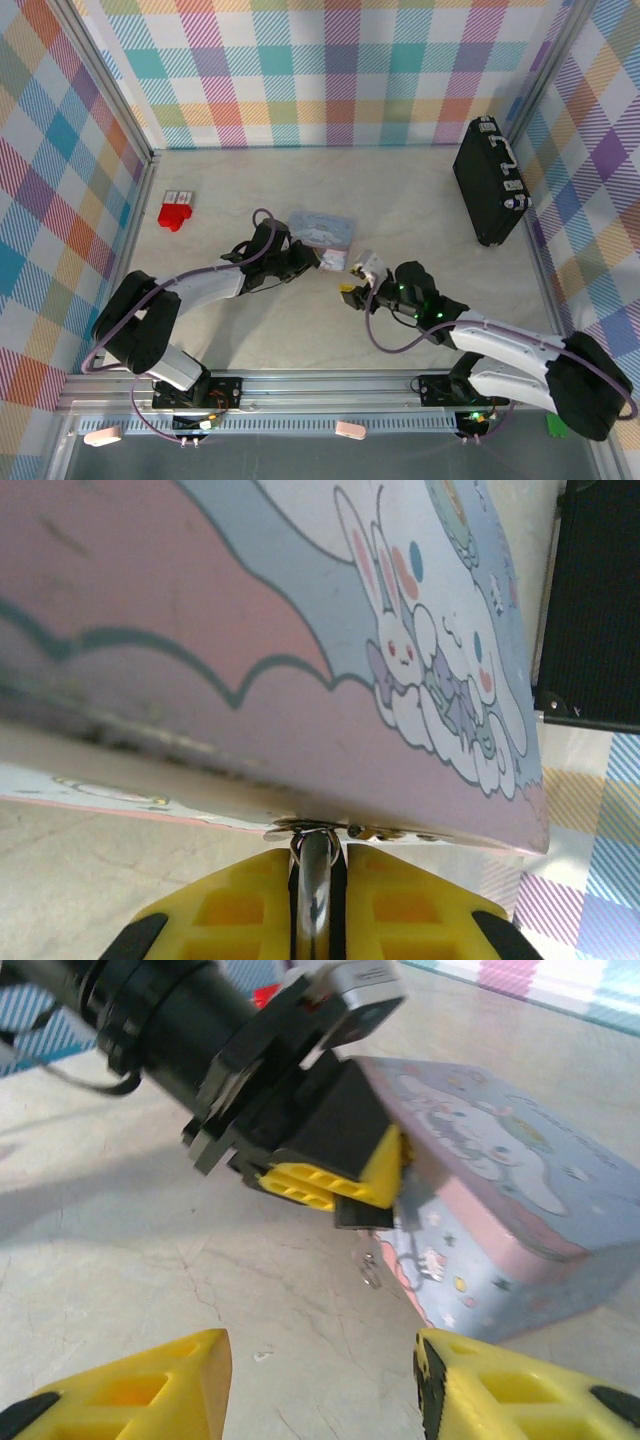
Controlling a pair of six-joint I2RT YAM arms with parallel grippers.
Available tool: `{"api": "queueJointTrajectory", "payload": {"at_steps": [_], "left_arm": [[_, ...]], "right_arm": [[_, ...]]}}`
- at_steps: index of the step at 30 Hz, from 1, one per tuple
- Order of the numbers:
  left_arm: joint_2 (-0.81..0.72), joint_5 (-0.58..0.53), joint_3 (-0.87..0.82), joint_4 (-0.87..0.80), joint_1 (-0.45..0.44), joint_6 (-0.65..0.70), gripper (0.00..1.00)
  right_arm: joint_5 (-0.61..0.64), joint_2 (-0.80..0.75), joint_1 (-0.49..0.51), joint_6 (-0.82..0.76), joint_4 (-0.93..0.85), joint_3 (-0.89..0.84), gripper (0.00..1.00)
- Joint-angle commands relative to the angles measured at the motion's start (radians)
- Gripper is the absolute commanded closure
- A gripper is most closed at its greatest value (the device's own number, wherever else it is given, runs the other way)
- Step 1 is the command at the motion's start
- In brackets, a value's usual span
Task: Unlock a padlock with a key
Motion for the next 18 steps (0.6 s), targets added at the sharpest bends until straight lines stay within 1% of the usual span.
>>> {"api": "queueJointTrajectory", "payload": {"at_steps": [1, 10, 13, 18], "left_arm": [[-0.062, 0.032, 0.051, -0.044, 0.004, 0.026, 1.00], [-0.104, 0.042, 0.032, -0.081, 0.003, 0.034, 1.00], [-0.115, 0.045, 0.020, -0.084, 0.001, 0.035, 1.00], [-0.127, 0.052, -0.002, -0.073, 0.000, 0.031, 1.00]], "right_arm": [[0.093, 0.093, 0.047, -0.128, 0.148, -0.005, 0.50], [0.207, 0.364, 0.114, -0.225, 0.327, 0.092, 0.54], [0.243, 0.432, 0.122, -0.234, 0.388, 0.112, 0.56], [0.284, 0.508, 0.131, -0.231, 0.431, 0.143, 0.59]]}}
